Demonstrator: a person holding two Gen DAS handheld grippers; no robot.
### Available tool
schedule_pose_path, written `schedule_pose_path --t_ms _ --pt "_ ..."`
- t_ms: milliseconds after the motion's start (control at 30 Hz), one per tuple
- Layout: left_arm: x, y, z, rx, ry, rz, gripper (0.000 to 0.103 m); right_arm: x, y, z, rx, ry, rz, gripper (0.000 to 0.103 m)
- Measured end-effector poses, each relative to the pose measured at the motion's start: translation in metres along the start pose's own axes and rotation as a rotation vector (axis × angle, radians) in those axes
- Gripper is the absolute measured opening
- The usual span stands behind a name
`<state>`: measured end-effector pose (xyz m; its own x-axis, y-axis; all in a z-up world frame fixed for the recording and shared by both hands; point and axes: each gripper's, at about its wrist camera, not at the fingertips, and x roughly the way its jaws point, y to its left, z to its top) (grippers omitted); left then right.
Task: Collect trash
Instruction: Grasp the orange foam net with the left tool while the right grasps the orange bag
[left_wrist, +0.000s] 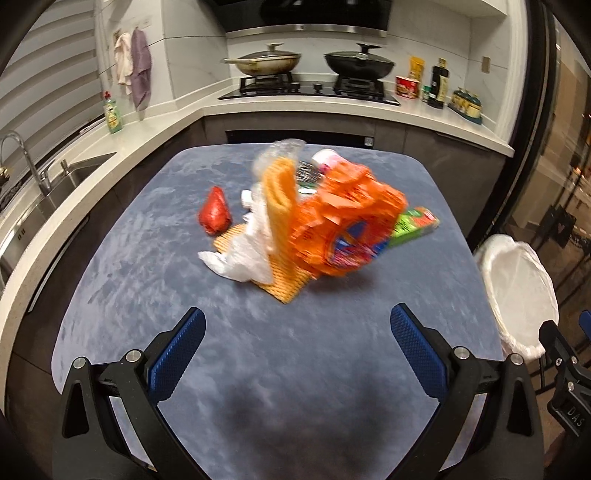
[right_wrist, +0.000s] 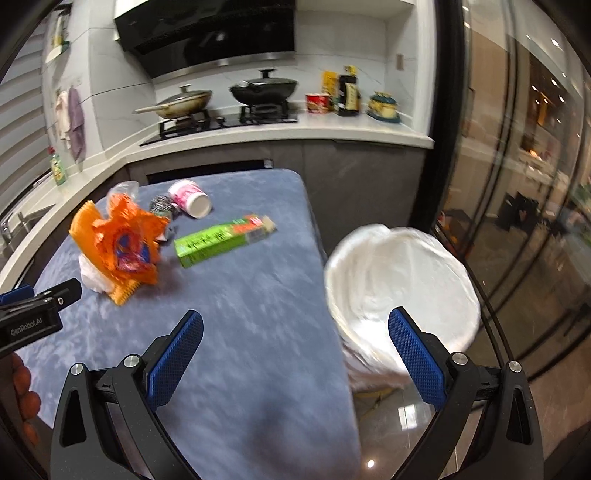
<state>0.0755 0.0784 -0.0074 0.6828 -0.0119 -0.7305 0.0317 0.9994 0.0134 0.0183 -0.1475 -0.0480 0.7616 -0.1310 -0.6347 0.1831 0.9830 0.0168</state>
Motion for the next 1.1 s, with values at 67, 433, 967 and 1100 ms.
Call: schedule_pose_path --t_ms 67,433,967,1100 --pt "0.005 0.010 0.010 -0.018 -0.009 -0.001 0.096 0.008 0.016 0.009 -0.023 -0.014 0.015 0.096" --pt "0.050 0.036 0.049 -0.049 -0.004 -0.091 0.085 0.048 0.076 0.035 -0.068 -0.010 0.082 0.096" --pt "0.083 0.080 0.057 -0.140 0.050 -0.171 0.080 0.099 0.137 0.054 -0.086 0.053 0.242 0.071" --pt "0.091 0.080 0.058 -0.134 0.072 -0.217 0.051 0.107 0.148 0.055 -0.102 0.070 0.273 0.044"
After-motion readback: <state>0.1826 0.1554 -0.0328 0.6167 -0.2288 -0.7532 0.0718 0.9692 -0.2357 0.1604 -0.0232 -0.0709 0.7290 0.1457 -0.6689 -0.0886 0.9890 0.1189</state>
